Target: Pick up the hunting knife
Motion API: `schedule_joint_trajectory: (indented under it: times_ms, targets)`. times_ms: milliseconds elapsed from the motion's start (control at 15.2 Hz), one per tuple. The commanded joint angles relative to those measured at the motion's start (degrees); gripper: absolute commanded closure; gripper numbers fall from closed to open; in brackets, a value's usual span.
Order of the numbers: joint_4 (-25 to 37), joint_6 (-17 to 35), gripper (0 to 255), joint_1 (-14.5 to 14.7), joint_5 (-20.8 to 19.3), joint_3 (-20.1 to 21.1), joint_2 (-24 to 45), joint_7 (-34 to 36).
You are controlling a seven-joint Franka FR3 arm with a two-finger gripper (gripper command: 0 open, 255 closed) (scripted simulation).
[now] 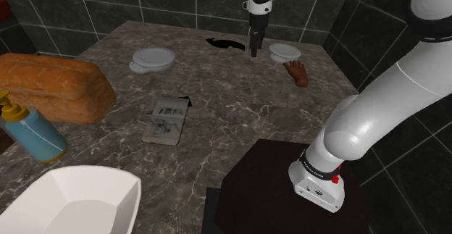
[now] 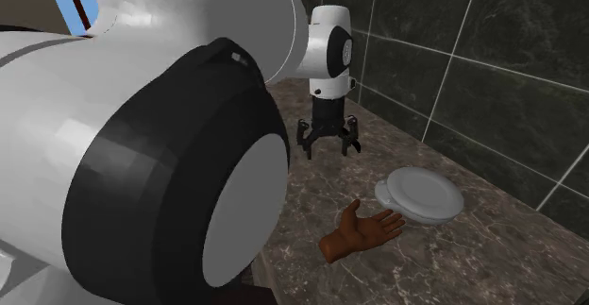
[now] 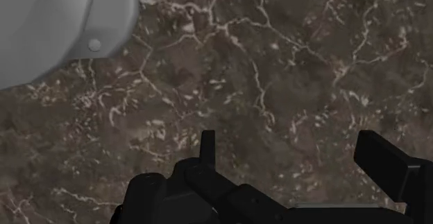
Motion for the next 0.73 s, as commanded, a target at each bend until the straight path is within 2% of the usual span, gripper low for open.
schedule_joint_trajectory:
  times_ms: [0, 330, 660]
  targets:
    - [4.01, 1.05, 0, -0.04, 0.75, -1.29, 4.23, -4.61]
    - [14.42, 2.89, 0, -0.60, 4.18, -2.82, 14.94, -14.60]
    - [27.25, 2.52, 0, -2.39, 8.38, -2.68, 26.16, -23.77]
